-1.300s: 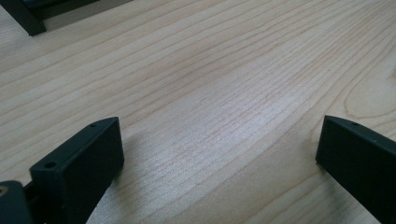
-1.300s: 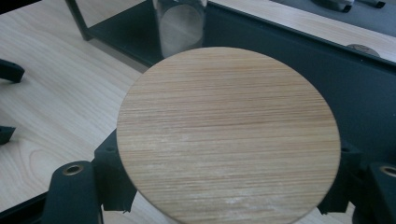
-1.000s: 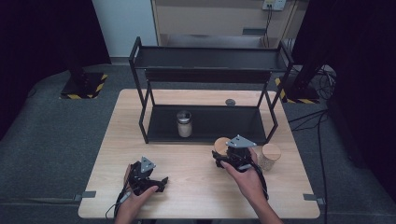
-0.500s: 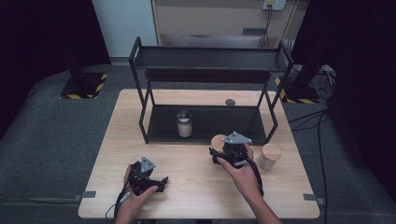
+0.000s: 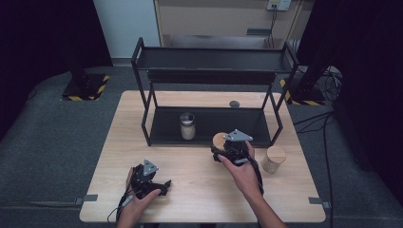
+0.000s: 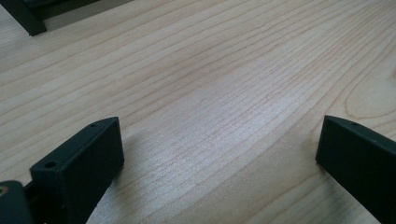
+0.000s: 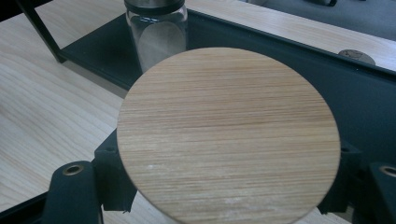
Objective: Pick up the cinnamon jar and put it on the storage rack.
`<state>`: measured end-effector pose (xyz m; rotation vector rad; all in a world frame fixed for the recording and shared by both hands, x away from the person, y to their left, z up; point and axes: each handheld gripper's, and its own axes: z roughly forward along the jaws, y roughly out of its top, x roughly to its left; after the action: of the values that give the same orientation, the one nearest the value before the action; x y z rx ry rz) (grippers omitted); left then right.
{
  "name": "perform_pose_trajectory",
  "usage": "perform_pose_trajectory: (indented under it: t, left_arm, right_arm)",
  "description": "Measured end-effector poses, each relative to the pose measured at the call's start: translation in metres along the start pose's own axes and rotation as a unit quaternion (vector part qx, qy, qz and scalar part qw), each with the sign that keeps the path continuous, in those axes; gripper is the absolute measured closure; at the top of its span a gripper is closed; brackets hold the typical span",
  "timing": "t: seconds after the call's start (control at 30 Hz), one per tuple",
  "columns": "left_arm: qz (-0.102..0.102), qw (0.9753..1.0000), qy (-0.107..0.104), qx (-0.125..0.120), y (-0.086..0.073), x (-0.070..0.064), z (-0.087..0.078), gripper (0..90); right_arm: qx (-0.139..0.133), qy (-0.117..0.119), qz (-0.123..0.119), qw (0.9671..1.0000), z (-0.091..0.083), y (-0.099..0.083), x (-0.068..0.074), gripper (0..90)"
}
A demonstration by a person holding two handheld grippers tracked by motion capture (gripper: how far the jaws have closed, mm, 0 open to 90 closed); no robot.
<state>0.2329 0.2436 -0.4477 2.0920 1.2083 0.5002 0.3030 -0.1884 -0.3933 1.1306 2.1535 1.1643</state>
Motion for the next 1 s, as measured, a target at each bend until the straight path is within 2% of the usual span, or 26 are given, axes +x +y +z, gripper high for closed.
perform_pose_trajectory:
  t: [0.33,0.67,1.0]
  left_arm:
    - [0.0,1.0,0.0,0.0,0.0,0.0,0.0,0.0]
    - [0.0,1.0,0.0,0.0,0.0,0.0,0.0,0.0]
    - [0.0,1.0,0.0,0.0,0.0,0.0,0.0,0.0]
  right_arm:
    - [0.001,-0.007,0.003,1.0,0.009,0.007,0.0,25.4]
    - [-0.003,-0.015,0.021,0.9997,0.016,0.014,-0.004,25.4]
    - [-0.002,-0.026,0.023,0.9994,0.026,0.024,-0.006,25.4]
